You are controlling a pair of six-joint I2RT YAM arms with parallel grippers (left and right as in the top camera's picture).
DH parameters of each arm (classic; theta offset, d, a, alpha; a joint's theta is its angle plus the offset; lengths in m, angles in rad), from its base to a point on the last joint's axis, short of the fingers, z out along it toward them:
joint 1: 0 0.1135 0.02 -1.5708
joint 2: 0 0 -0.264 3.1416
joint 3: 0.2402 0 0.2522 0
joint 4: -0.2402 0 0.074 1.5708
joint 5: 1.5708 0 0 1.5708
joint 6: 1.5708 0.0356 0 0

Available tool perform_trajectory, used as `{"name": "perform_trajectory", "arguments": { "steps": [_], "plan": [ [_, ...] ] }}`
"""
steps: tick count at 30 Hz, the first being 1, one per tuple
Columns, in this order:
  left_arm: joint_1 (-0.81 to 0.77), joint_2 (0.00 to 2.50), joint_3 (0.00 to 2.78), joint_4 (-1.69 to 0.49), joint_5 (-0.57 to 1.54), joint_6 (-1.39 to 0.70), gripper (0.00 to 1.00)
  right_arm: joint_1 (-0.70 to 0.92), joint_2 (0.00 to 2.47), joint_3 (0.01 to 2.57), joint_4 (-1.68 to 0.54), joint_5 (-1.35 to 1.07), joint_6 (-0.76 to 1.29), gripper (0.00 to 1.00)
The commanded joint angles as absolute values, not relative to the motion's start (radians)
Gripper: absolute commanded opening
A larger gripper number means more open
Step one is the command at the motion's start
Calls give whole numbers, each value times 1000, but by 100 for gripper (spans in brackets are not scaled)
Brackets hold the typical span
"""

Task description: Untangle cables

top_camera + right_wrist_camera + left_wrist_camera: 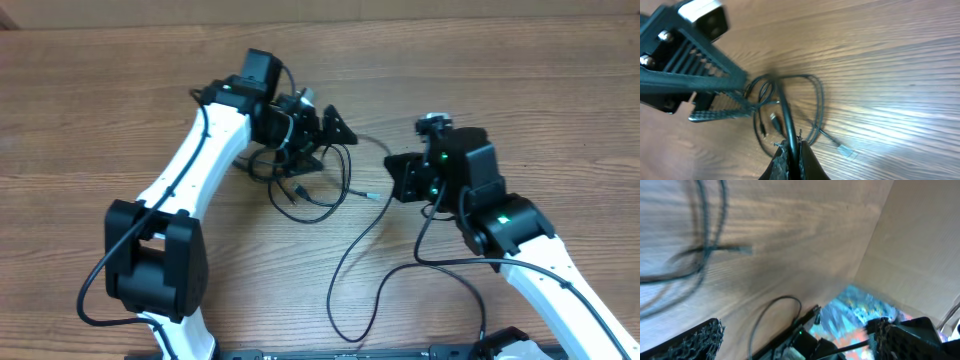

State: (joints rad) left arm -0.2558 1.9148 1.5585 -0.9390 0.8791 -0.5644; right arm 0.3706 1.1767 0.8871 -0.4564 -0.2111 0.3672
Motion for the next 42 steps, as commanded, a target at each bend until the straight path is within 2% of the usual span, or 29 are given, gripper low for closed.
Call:
{"name": "perform_trajectory", "arguments": {
  "steps": [1, 6, 12, 19, 28, 32, 42],
  "plan": [
    [-185, 1911, 1574, -937, 883, -523, 99, 354, 1129, 899, -463, -176, 375, 4],
    [-107, 1911, 1574, -964, 864, -525, 100, 352, 1086, 899, -439, -175, 415, 4],
    [-94, 1911, 1573, -1094, 543, -523, 99, 351, 1049, 899, -302, -96, 473, 4],
    [-105, 1911, 1573, -1163, 364, -523, 99, 303, 1027, 906, -138, -44, 564, 4],
    [-120, 1911, 1573, -1175, 330, -523, 100, 181, 990, 944, 55, -261, 742, 4],
    [-133, 1911, 1573, -1184, 330, -523, 99, 133, 976, 944, 126, -264, 816, 4],
    [-139, 1911, 1573, -1186, 329, -523, 99, -5, 937, 944, 116, -189, 812, 4]
  ]
}}
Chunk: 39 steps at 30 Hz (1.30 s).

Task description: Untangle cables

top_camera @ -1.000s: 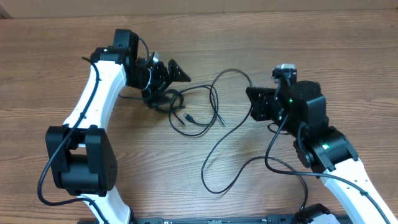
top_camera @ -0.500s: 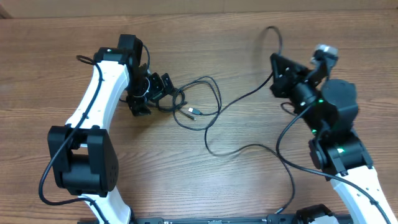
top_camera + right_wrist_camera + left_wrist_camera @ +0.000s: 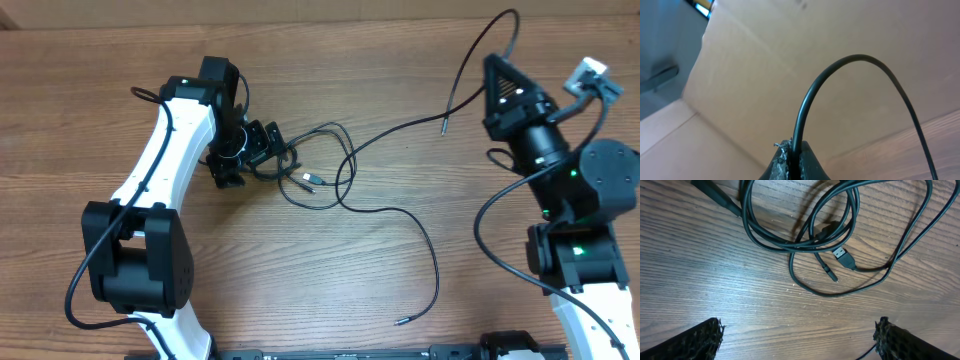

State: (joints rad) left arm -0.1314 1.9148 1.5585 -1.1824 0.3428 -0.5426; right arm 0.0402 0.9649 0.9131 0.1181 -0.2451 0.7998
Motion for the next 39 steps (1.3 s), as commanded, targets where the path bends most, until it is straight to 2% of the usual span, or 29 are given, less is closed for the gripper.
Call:
{"name": "perform_trajectory", "arguments": {
  "steps": [1, 14, 22, 27, 33, 39],
  "plan": [
    [-139, 1911, 1573, -1186, 329, -523, 100, -28, 937, 944, 105, -171, 811, 4],
    [-139, 1911, 1573, -1166, 329, -523, 99, -282, 939, 944, -136, -154, 743, 4],
    [-139, 1911, 1573, -1166, 329, -523, 100, -395, 979, 995, -186, -230, 739, 4],
    [-139, 1911, 1573, -1166, 329, -523, 100, -419, 1087, 1176, -302, -287, 658, 4],
    [-139, 1911, 1573, -1166, 329, -523, 99, -466, 1269, 1521, -542, -286, 522, 4],
    [-139, 1911, 1573, -1166, 329, -523, 100, -542, 1466, 1859, -736, -311, 515, 4]
  ]
}}
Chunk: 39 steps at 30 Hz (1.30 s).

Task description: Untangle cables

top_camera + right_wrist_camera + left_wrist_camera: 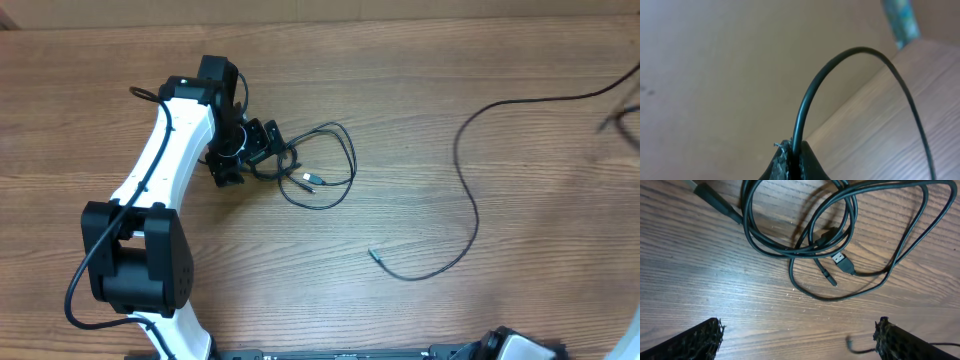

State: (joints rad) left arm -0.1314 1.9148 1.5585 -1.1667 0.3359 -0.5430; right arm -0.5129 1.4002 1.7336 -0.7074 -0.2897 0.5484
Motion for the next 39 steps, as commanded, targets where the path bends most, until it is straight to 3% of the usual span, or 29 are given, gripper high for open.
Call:
{"name": "perform_trajectory", "arguments": {
  "steps": [1, 8, 13, 20, 30, 39],
  "plan": [
    [-139, 1911, 1573, -1166, 329, -523, 100, -551, 1496, 1914, -758, -322, 515, 4],
    [-139, 1911, 1573, -1166, 329, -523, 100, -574, 1633, 2199, -809, -433, 515, 4],
    [-139, 1911, 1573, -1166, 329, -523, 100, -570, 1635, 2199, -838, -435, 511, 4],
    [-139, 1911, 1573, -1166, 329, -523, 99, -570, 1662, 2198, -1049, -185, 476, 4],
    [-139, 1911, 1573, -1166, 329, -523, 99, -551, 1723, 2198, -1242, -188, 470, 4],
    [-139, 1911, 1573, -1166, 329, -523, 100, -551, 1729, 2177, -1276, -54, 503, 4]
  ]
}}
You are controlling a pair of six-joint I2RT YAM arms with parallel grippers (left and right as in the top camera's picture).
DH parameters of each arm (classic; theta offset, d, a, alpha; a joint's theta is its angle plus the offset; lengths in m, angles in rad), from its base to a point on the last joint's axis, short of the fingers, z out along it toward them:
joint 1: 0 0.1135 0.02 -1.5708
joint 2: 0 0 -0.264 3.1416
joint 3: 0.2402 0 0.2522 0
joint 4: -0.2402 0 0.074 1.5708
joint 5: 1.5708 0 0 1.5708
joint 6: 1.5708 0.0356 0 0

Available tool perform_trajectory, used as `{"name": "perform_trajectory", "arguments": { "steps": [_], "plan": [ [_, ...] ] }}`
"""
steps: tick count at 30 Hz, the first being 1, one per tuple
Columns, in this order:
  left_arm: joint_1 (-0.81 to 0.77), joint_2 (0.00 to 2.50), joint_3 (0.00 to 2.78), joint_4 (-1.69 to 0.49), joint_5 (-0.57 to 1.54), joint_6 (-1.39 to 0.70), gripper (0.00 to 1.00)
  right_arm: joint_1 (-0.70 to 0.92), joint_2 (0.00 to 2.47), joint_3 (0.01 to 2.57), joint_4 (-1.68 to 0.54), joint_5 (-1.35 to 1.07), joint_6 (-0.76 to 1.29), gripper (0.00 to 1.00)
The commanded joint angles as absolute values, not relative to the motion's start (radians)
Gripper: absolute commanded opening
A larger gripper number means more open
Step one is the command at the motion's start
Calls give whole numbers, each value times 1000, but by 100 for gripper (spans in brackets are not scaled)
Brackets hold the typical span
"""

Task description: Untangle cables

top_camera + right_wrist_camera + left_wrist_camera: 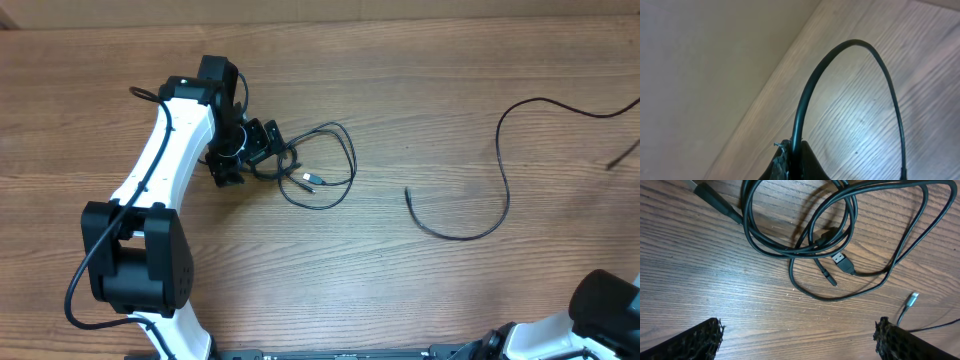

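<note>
A tangle of black cables (318, 167) lies left of centre; its loops (805, 227), a USB plug (842, 260) and a thin jack (828, 275) show in the left wrist view. My left gripper (252, 150) stands open at the tangle's left edge, with bare wood between its fingers (696, 341). A single thin black cable (500, 160) lies apart on the right. Its free end (407, 191) is near the centre and it runs off the right edge. My right gripper (792, 152) is shut on that cable (840, 47), out of the overhead view.
A light-coloured connector tip (912, 298) lies by the left gripper's right finger. The wooden table (330, 290) reaches a pale wall at the back. The right arm's base (608, 300) shows at the bottom right corner.
The separated cable has shifted right and toward the back. Its free end was at centre front and is now higher, near the middle. The left gripper and the tangle are unchanged.
Both grippers were at the tangle, the right one shut on a cable. Then the right gripper stood high at the far right with that cable still running through the loops. Later the cable lay free of the tangle, and now it lies farther right.
</note>
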State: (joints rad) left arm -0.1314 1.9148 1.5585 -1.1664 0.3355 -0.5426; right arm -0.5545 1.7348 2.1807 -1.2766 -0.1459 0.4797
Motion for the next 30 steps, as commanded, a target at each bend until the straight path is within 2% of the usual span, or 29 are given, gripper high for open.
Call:
{"name": "perform_trajectory", "arguments": {
  "steps": [1, 6, 23, 25, 27, 30],
  "plan": [
    [-139, 1911, 1573, -1166, 329, -523, 100, -551, 1729, 2165, -1280, -18, 524, 4],
    [-139, 1911, 1573, -1166, 329, -523, 100, -551, 1732, 2087, -1275, 114, 603, 4],
    [-139, 1911, 1573, -1166, 329, -523, 100, -556, 1809, 1816, -1224, 335, 617, 4],
    [-139, 1911, 1573, -1166, 329, -523, 100, -563, 1809, 1787, -1220, 361, 639, 6],
    [-139, 1911, 1573, -1166, 329, -523, 99, -574, 1809, 1765, -1220, 366, 654, 19],
    [-139, 1911, 1573, -1166, 329, -523, 100, -589, 1809, 1726, -1211, 366, 655, 20]
  ]
}}
